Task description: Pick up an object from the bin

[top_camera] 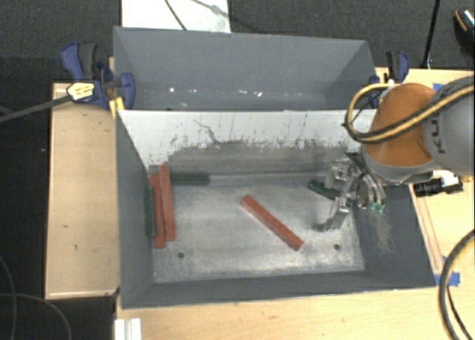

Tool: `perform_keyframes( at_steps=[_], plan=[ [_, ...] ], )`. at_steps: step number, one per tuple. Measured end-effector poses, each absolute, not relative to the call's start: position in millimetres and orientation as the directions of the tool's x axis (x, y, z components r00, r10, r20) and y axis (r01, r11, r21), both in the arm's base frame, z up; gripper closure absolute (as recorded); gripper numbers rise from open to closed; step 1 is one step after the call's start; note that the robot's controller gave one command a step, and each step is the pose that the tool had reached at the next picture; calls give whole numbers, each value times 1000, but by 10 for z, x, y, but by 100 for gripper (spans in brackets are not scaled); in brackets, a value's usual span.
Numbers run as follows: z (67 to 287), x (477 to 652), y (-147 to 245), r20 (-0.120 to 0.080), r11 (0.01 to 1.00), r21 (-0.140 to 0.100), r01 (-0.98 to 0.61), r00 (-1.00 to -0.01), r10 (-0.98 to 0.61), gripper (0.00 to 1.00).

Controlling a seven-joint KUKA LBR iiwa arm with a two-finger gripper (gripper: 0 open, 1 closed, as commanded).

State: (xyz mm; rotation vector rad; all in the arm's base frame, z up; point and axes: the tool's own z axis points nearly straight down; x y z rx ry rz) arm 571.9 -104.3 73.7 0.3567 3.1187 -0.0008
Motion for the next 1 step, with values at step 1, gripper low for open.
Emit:
perform_keyframes(
  at_steps=[1],
  plan=[
    [740, 5723, -1043, -3, 975, 0, 224, -975, 224, 100]
  ],
)
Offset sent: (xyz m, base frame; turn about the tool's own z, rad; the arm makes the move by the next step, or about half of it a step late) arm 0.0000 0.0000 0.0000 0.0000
